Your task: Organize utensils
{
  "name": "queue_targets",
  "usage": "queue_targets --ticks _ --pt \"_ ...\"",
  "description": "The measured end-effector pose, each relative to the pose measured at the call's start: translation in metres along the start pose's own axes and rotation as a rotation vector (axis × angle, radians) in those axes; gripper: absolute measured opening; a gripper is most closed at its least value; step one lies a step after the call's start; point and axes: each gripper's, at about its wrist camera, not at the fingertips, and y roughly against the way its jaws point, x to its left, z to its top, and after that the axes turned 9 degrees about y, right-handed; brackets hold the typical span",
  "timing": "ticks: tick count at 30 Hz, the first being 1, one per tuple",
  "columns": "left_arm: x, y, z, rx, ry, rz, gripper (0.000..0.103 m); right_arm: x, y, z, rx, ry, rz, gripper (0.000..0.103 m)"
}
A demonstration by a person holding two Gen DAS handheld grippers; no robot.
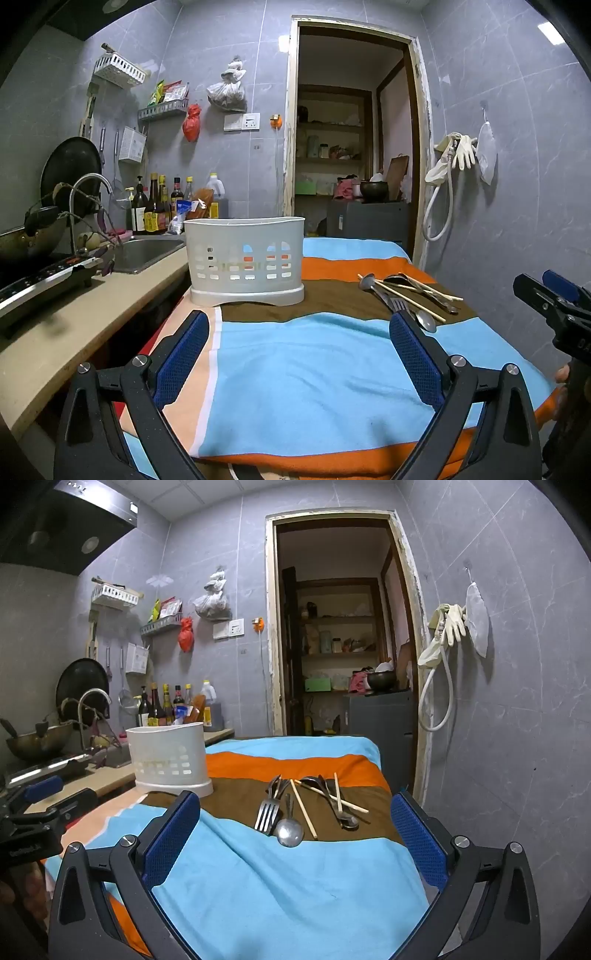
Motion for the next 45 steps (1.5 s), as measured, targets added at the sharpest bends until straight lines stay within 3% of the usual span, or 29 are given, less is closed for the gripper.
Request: queue_targets --ticks 45 --pt "0.006 -0.009 -0.006 0.019 -0.005 0.001 0.096 0.001 -0.003 -0.003 0.013 -0.01 0.01 0.103"
